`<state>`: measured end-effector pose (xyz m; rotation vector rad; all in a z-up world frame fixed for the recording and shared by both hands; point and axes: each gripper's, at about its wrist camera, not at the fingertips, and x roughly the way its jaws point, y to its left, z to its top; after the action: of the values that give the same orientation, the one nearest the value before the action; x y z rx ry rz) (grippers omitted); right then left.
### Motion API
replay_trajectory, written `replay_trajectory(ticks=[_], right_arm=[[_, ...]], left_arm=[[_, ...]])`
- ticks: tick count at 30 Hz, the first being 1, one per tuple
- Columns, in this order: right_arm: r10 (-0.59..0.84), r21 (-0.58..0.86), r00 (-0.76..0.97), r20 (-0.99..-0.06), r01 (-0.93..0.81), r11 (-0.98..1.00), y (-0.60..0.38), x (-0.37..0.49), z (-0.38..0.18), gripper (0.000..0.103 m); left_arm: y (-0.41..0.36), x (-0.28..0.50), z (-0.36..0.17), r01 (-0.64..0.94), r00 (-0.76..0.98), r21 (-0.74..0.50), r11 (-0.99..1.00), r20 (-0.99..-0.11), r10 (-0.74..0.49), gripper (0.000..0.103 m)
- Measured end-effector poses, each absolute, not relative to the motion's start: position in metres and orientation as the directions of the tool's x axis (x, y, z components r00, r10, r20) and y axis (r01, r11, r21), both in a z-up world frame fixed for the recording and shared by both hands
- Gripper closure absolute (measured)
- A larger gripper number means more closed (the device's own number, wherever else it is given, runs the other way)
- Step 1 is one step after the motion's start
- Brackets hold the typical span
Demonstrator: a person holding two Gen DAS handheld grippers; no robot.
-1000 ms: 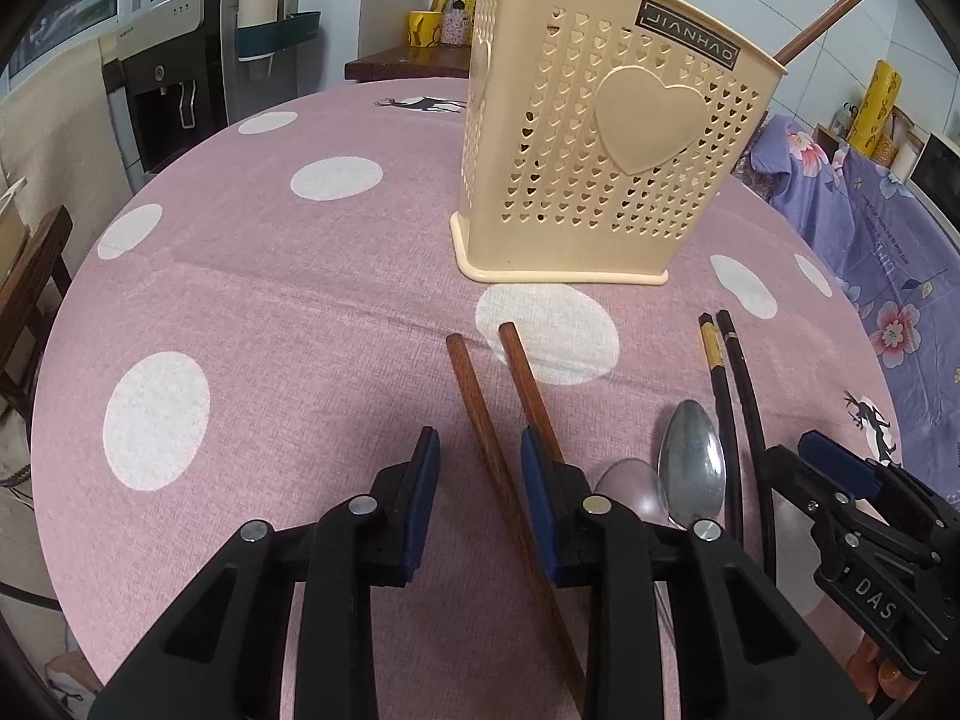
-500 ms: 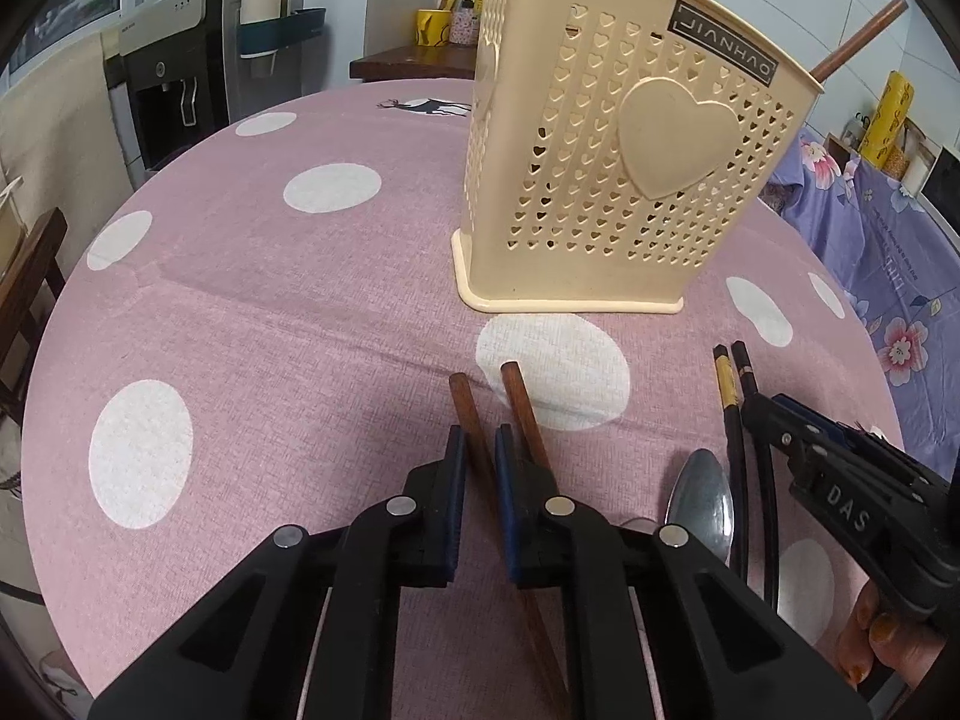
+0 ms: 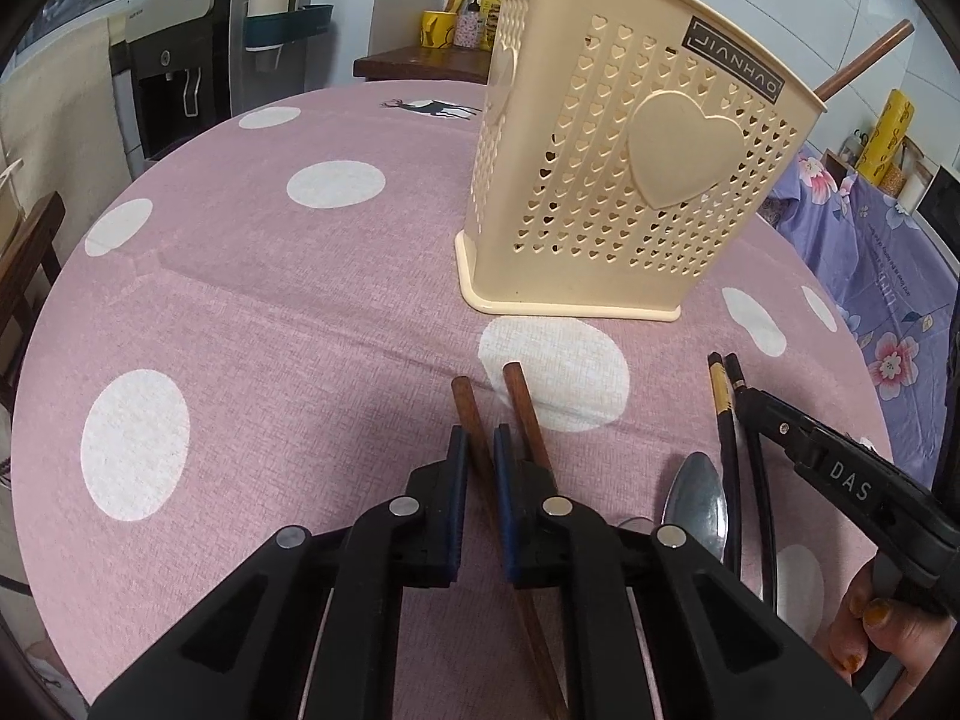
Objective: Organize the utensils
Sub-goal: 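Close the left tool on a wooden chopstick while the right tool grasps a black chopstick, then lift both chopsticks upright and lower them into the cream basket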
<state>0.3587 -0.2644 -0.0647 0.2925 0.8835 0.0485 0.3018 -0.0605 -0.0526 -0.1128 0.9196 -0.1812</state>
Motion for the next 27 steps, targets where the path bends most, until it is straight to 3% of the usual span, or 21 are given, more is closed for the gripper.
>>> replay_trajectory(ticks=[14, 27], right_arm=[[0.276, 0.36, 0.712, -0.646, -0.034, 0.932, -0.268, 0.319, -0.024, 0.095], [0.319, 0.325, 0.823, -0.469, -0.175, 0.929, -0.281, 0.266, 0.061, 0.095]], left_arm=[[-0.044, 0.28, -0.028, 0.13, 0.642, -0.249, 0.96, -0.717, -0.273, 0.094], [-0.03, 0.248, 0.049, 0.238, 0.747, -0.292, 0.926, -0.555, -0.367, 0.095]])
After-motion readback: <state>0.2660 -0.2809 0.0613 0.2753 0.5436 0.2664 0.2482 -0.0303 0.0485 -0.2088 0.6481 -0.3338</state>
